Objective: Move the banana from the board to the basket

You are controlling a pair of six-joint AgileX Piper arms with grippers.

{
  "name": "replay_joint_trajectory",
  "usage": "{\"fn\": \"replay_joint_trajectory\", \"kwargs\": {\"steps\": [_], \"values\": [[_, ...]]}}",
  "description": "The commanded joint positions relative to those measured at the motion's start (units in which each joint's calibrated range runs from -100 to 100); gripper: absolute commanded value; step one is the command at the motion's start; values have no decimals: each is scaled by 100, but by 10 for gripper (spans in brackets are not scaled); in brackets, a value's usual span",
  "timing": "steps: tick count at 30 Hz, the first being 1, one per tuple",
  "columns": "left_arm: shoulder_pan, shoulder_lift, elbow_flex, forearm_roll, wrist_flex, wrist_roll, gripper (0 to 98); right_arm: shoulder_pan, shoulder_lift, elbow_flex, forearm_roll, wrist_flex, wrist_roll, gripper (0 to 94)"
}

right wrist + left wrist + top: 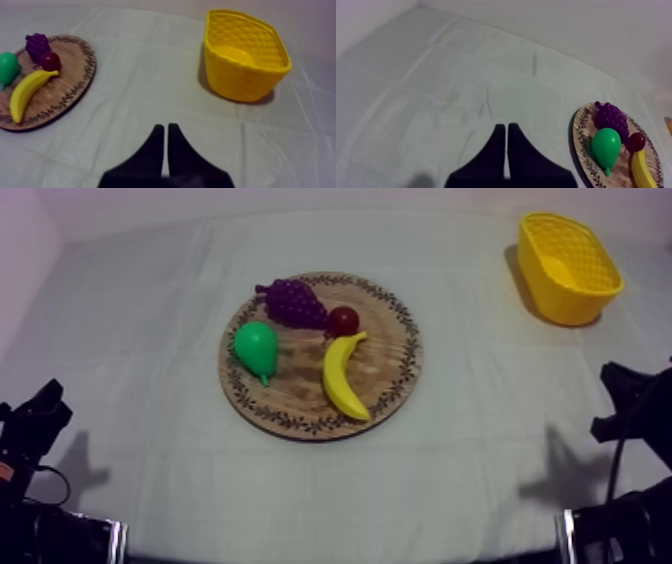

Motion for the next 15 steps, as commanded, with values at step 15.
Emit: {"fn": "replay_joint_trajectory", "kwargs": {"steps": [15], "values": [[-3, -3, 3, -1, 2, -1, 1, -2524, 3729, -3117, 1358, 183, -2288, 8]]}}
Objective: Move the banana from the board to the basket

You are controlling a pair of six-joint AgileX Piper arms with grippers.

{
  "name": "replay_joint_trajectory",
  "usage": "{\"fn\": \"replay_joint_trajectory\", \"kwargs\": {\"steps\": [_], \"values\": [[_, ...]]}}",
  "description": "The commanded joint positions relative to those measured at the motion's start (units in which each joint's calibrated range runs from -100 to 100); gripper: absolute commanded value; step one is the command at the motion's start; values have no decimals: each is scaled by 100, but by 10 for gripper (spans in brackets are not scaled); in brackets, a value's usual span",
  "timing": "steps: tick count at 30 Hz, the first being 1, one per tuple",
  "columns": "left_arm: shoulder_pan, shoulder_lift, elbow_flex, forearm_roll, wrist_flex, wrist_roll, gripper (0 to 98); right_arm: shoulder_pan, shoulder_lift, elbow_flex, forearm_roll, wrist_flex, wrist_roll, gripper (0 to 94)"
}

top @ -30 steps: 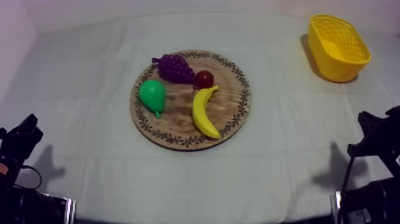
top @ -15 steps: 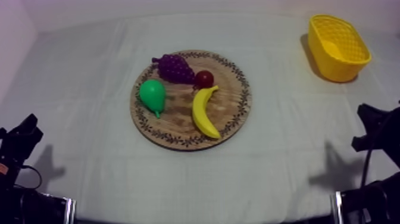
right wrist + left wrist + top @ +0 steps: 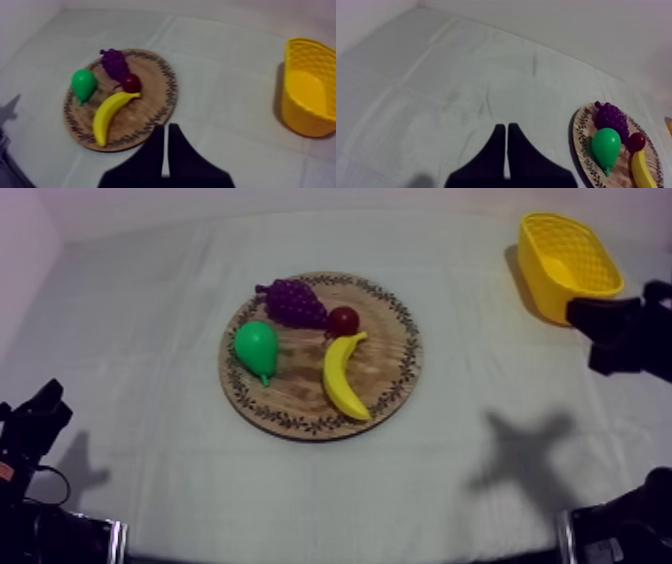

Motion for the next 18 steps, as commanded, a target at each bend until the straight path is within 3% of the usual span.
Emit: {"fn": "replay_joint_trajectory", "kwargs": {"steps": [1, 6, 10, 18], "values": [[-3, -3, 3, -1, 2, -3, 1, -717, 902, -791, 177, 169, -747, 12], [-3, -3, 3, -1, 2, -1, 1, -1320, 1772, -1821, 267, 607, -1147, 16], [-3, -3, 3, -1, 2, 0, 1, -1624, 2421, -2512, 111, 999, -1147, 8], [-3, -3, 3, -1, 2, -2, 1, -1591, 3823, -3222, -172, 1040, -1004, 26]]}}
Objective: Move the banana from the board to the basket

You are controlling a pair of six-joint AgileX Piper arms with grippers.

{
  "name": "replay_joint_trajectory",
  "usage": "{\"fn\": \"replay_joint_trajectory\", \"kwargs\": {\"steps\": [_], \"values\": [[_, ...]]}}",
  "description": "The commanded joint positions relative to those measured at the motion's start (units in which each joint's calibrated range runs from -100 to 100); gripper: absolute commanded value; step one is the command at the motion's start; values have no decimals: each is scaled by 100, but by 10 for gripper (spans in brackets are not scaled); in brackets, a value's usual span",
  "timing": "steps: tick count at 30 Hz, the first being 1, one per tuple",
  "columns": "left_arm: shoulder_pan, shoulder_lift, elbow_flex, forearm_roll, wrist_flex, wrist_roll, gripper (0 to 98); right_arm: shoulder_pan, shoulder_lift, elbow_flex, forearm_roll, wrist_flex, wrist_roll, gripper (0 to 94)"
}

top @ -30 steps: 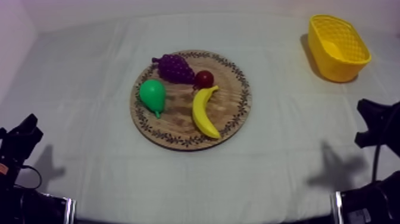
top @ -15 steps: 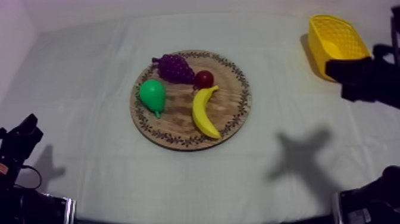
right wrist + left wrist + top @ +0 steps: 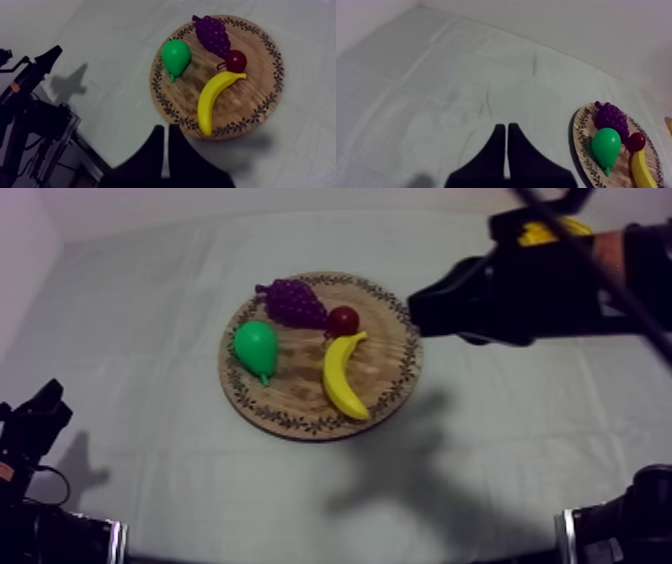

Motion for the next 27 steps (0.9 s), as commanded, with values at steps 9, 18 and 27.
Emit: {"fn": "replay_joint_trajectory", "kwargs": {"steps": [9, 18, 27], "values": [[-3, -3, 3, -1, 2, -1, 1, 444, 1833, -595, -211, -270, 118, 58], [-3, -3, 3, -1, 2, 0, 1, 509, 2324, -646, -484, -564, 355, 436], [-3, -3, 3, -1, 2, 0, 1, 432, 2495, -626, -459, -706, 209, 576]]}}
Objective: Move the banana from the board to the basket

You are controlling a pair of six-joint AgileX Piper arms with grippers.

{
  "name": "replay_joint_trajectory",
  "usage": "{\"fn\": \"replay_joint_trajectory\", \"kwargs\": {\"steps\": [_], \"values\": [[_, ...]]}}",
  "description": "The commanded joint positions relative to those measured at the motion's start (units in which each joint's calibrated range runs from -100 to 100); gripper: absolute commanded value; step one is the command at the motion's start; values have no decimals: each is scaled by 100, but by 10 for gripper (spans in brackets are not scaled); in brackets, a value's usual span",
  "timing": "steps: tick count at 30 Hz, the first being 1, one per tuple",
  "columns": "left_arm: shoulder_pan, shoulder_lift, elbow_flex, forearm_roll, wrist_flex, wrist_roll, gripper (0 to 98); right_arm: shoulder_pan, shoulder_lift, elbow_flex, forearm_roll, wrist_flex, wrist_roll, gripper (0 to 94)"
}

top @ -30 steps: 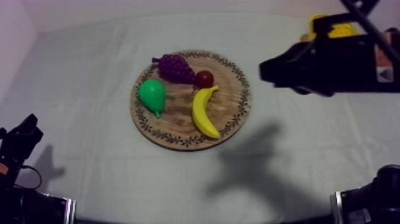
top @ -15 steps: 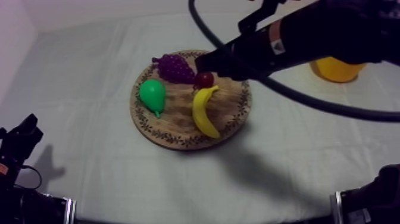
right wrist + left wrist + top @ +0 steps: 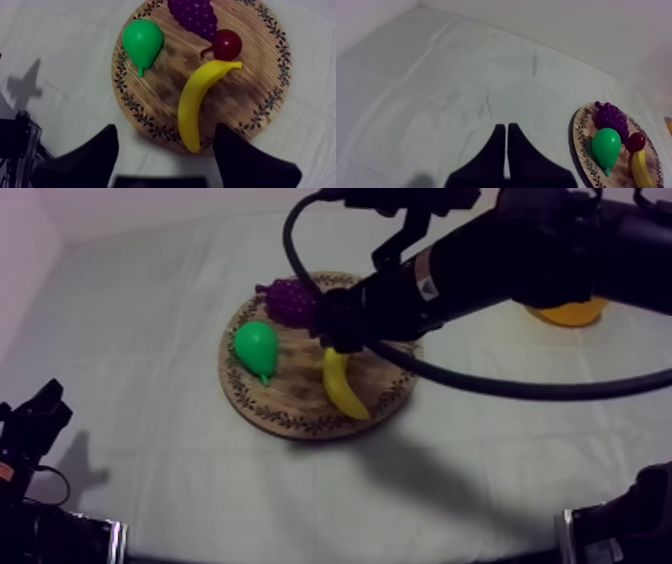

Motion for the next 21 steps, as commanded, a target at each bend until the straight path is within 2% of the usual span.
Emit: {"fn": "replay_joint_trajectory", "kwargs": {"steps": [1, 16, 21], "values": [[-3, -3, 3, -1, 2, 2, 1, -3, 94, 30, 51, -73, -56, 575], [-3, -3, 3, -1, 2, 2, 1, 291, 1946, -488, -101, -540, 91, 517], [-3, -3, 3, -1, 2, 2, 1, 425, 2627, -906, -349, -505, 354, 511]]}}
